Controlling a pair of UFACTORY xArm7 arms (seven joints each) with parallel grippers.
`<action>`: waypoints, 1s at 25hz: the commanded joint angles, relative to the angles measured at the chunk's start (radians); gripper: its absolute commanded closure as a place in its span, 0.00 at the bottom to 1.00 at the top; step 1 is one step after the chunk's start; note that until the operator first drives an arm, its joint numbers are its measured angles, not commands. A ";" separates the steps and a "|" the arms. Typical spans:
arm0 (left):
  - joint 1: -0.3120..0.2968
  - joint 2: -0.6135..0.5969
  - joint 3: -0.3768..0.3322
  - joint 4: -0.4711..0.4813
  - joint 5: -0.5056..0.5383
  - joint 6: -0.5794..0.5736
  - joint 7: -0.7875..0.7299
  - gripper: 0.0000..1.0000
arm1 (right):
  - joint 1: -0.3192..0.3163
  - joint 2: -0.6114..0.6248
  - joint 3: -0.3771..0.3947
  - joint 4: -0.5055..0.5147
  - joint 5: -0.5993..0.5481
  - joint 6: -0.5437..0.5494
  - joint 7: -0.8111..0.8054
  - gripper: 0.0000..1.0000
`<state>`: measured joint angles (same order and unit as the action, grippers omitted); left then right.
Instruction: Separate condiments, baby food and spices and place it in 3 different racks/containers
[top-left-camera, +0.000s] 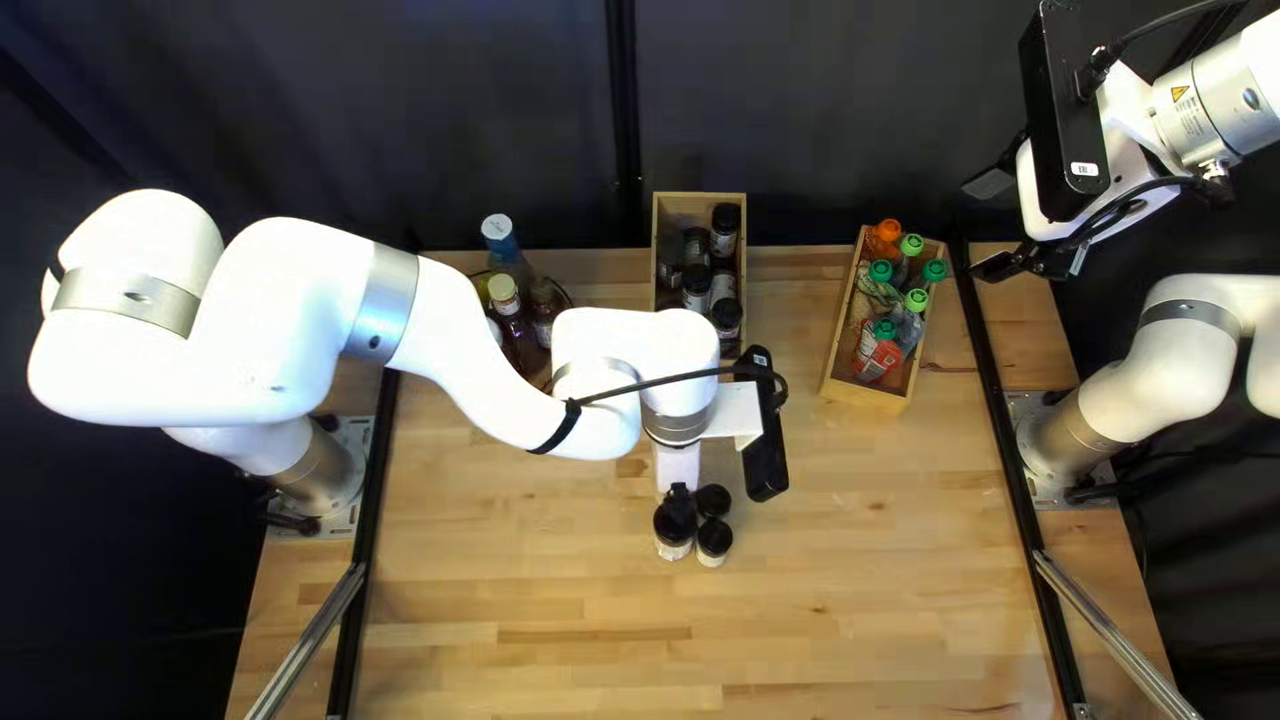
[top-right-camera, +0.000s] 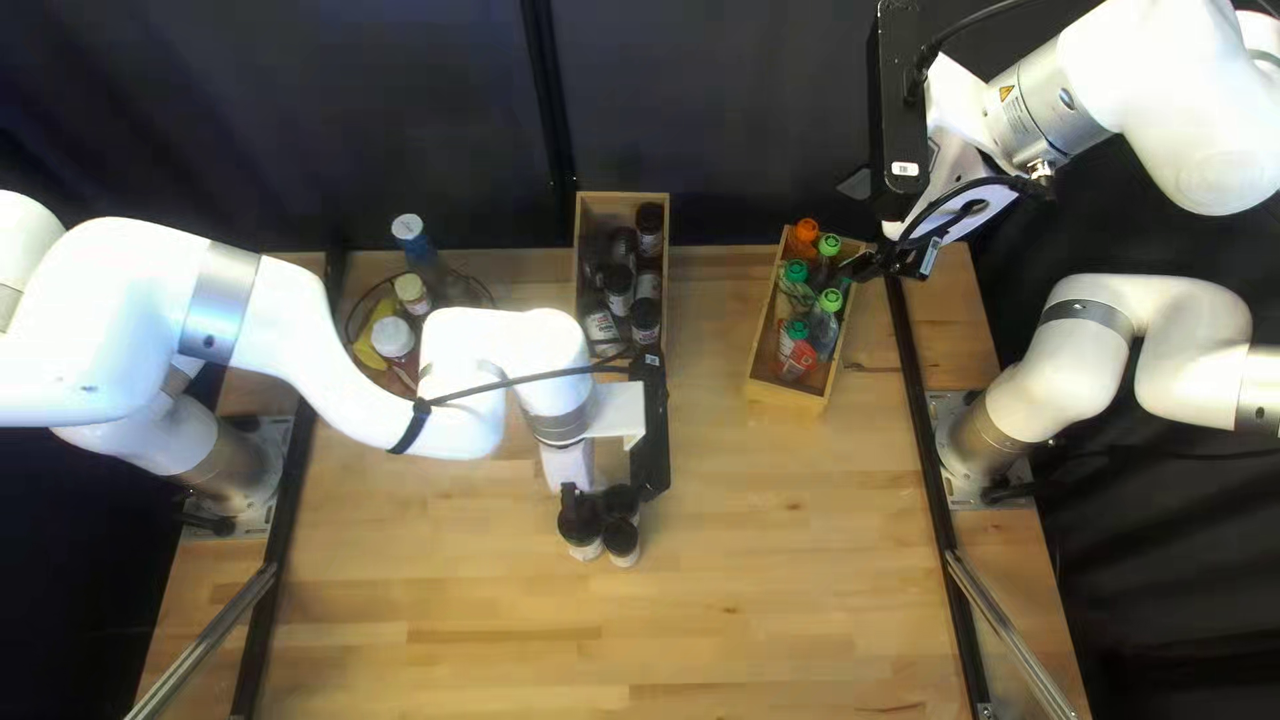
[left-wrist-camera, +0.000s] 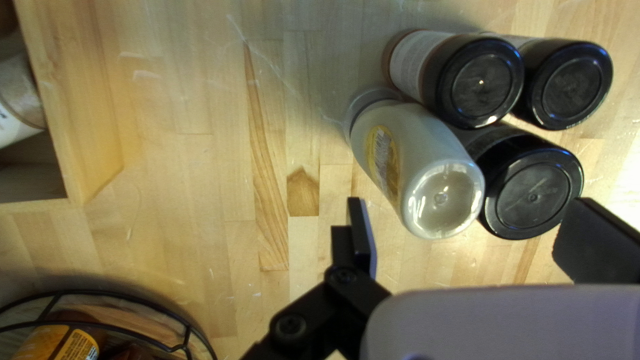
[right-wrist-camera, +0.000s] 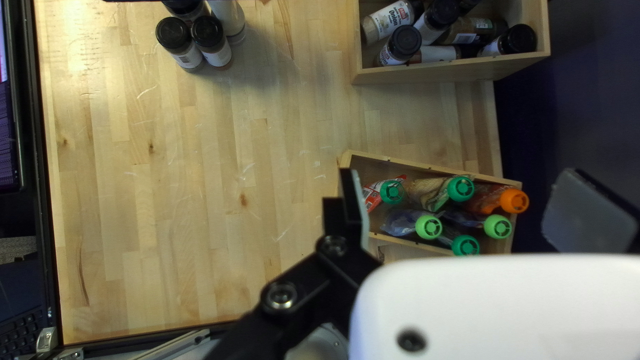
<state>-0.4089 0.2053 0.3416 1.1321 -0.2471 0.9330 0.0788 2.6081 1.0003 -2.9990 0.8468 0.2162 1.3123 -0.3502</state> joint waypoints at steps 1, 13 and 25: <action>0.006 0.005 -0.002 -0.003 -0.017 -0.004 0.015 0.08 | 0.000 0.000 0.000 0.000 0.000 0.000 0.000 0.00; 0.013 0.014 -0.003 -0.003 -0.036 -0.009 0.028 0.98 | 0.000 0.000 0.000 0.000 0.000 0.000 0.000 0.00; -0.013 -0.104 0.011 0.039 0.118 0.143 -0.108 0.98 | 0.000 0.000 0.000 0.000 0.000 0.000 0.000 0.00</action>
<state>-0.4141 0.1364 0.3503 1.1549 -0.1735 1.0277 0.0098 2.6081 1.0004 -2.9990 0.8468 0.2162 1.3123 -0.3502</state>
